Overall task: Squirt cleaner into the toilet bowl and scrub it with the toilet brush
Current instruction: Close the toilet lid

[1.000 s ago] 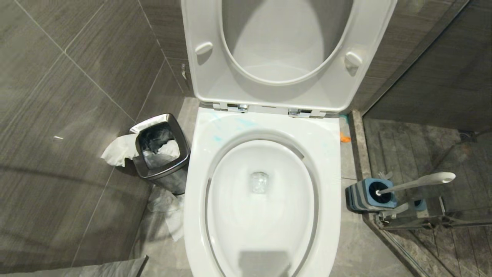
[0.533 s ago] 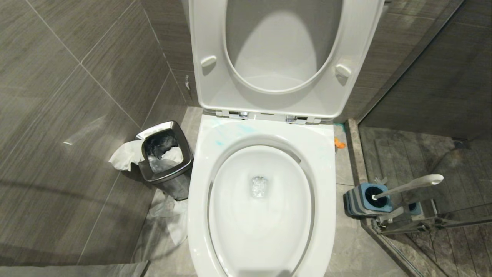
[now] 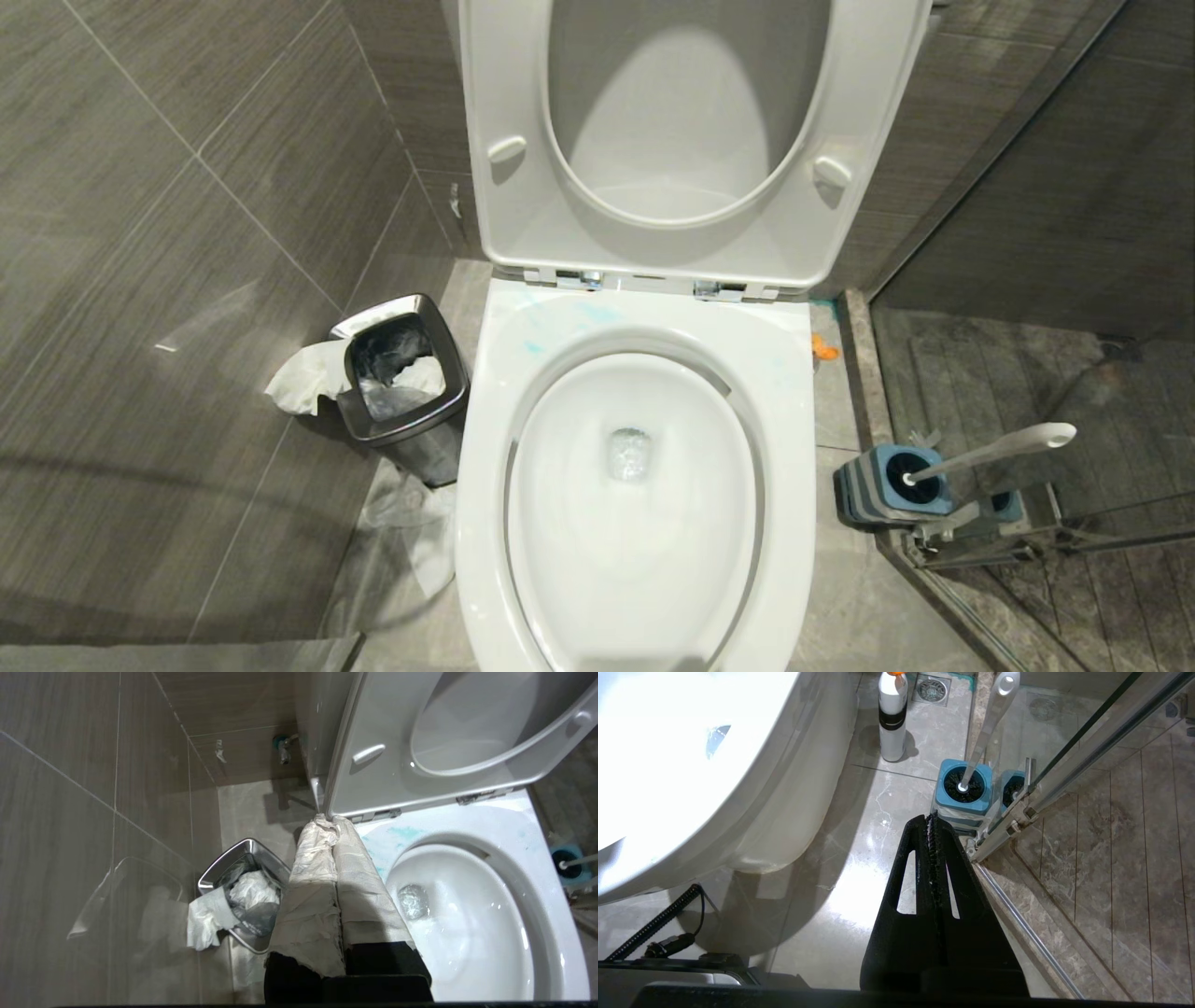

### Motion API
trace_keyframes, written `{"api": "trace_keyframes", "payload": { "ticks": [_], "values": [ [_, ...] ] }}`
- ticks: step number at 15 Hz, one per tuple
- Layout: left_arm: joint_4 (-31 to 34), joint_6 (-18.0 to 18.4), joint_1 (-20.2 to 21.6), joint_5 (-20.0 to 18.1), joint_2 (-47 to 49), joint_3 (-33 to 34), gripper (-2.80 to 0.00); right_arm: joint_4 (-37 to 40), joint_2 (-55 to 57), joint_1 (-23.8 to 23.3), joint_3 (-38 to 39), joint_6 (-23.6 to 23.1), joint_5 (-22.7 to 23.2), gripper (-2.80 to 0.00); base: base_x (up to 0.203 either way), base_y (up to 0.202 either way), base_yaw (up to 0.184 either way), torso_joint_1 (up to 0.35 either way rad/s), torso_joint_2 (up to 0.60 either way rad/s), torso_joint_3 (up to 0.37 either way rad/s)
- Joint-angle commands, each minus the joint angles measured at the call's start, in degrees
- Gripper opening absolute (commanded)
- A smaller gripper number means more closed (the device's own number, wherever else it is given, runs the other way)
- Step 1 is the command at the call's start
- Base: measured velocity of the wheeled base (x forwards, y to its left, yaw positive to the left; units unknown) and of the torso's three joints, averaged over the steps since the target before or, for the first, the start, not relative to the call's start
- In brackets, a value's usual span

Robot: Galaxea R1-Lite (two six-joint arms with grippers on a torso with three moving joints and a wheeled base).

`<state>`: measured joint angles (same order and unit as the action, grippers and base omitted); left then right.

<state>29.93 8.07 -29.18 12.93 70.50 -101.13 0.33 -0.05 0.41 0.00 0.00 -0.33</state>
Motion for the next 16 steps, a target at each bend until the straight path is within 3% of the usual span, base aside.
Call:
{"api": "trace_keyframes", "payload": {
  "ticks": [1,5,16],
  "values": [
    [-2.77,-0.96,-0.01,-1.96,2.21,0.33,-2.8,0.02,0.05,-0.05,0.0,0.0,-0.02,-2.8,0.0,0.0,0.0,0.0,0.0,0.0],
    [-10.52,-1.39,0.27,-5.14,6.04,0.32,-2.8,0.02,0.05,0.02,0.0,0.0,-0.02,-2.8,0.0,0.0,0.0,0.0,0.0,0.0],
    [-17.16,-1.46,0.27,-5.23,9.7,-0.92,-2.8,0.02,0.05,0.02,0.0,0.0,-0.02,-2.8,0.0,0.0,0.0,0.003,0.0,-0.158]
  ]
}}
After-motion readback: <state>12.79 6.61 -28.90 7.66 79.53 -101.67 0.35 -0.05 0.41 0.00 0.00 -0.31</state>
